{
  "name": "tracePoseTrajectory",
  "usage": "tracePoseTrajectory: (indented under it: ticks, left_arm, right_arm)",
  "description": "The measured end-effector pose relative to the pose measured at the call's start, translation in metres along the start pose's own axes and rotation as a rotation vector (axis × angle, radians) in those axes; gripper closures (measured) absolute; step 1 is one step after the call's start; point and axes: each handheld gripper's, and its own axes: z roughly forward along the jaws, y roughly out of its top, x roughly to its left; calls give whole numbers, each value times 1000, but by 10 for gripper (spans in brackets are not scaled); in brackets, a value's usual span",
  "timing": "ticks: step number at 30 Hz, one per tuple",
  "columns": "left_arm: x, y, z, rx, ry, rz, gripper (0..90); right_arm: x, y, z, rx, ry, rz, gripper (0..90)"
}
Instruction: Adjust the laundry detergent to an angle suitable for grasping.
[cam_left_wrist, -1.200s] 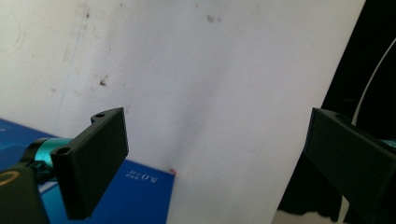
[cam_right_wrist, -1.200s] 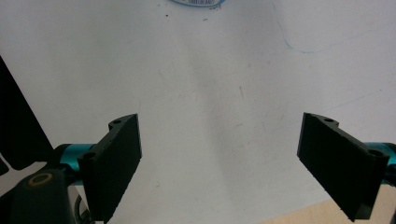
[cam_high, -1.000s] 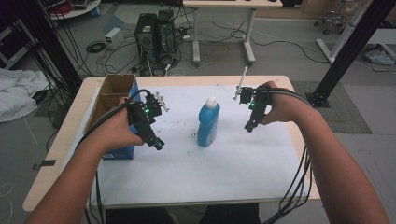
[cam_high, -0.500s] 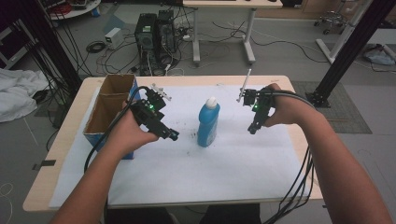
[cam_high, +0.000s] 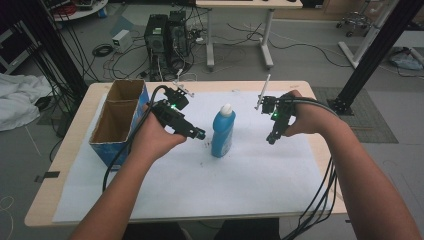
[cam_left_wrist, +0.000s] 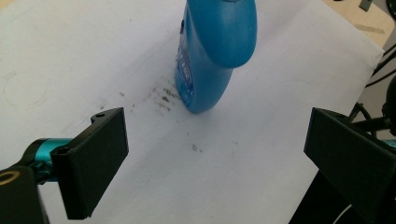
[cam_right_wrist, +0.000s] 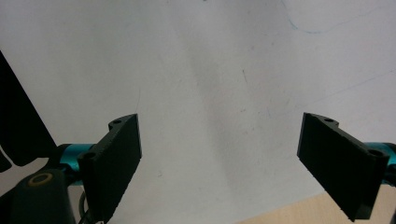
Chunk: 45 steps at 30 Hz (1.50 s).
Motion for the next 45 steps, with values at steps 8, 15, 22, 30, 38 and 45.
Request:
tracePoseTrajectory:
  ticks: [8, 15, 22, 30, 38, 45]
  left_arm:
    - [-14, 19, 17, 2, 41, -13, 64]
    - [-24, 33, 33, 23, 48, -15, 64]
    - [-28, 43, 50, 26, 69, -21, 64]
    - [-27, 50, 63, 30, 112, -26, 64]
    - [-24, 55, 75, 28, 126, -41, 64]
    - [-28, 60, 86, 35, 126, -38, 64]
  right_arm:
    - [-2, -10, 0, 15, 12, 11, 129]
    - [-2, -14, -1, 26, 11, 23, 129]
    - [-4, -16, 1, 29, 15, 30, 129]
    - [-5, -13, 4, 36, 20, 27, 129]
    - [-6, -10, 6, 48, 20, 19, 129]
    - [-7, -10, 7, 45, 20, 16, 128]
